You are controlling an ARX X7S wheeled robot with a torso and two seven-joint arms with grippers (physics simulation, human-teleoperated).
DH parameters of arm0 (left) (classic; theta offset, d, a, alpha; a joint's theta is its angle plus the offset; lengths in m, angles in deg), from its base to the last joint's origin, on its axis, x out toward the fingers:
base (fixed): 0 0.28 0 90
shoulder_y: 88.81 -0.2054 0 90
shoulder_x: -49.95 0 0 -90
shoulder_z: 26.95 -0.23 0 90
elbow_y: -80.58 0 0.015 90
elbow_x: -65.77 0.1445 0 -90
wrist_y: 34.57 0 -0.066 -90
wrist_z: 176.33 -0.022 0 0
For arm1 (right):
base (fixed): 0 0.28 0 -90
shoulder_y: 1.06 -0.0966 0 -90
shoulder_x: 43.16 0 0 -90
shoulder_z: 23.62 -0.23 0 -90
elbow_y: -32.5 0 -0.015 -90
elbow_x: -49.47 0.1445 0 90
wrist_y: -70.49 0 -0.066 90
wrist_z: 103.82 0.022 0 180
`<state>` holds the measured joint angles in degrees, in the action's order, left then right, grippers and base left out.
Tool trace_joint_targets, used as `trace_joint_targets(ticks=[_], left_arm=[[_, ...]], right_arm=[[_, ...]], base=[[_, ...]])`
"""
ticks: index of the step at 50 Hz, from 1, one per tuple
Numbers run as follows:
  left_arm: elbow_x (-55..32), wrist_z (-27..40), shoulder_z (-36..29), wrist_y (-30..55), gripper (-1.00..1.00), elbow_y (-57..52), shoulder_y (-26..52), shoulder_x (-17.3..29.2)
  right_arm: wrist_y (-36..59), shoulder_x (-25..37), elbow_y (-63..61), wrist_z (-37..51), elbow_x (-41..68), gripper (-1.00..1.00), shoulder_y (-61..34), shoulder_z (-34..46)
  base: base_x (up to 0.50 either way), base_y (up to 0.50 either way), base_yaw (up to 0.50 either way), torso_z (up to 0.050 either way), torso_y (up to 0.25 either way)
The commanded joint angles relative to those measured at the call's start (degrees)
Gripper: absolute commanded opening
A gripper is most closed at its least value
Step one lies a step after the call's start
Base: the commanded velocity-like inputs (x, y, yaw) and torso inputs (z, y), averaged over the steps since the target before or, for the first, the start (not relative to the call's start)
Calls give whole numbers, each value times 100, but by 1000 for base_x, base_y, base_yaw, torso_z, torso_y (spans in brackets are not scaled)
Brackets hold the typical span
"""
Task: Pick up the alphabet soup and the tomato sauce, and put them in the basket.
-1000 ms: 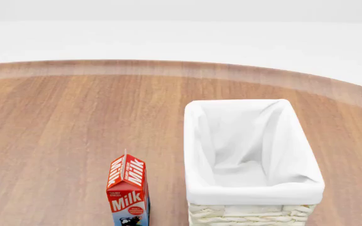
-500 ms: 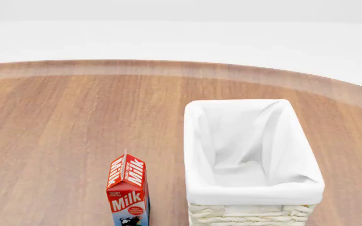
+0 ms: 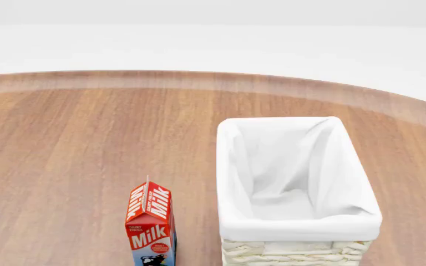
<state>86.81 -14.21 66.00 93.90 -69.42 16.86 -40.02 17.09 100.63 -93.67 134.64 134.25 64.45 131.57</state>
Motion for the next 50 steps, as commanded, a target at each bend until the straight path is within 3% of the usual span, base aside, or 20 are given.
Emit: trace_joint_targets(ticks=[1, 50], left_arm=[[-43, 39, 8, -49, 100, 0, -73, 0], [-31, 34, 5, -37, 100, 0, -61, 0]], right_arm=[[-48, -74, 173, -115, -124, 100, 70, 38], [-349, -407, 1048, -697, -595, 100, 431, 204]], base=[[0, 0, 0, 0, 0], [0, 0, 0, 0, 0]])
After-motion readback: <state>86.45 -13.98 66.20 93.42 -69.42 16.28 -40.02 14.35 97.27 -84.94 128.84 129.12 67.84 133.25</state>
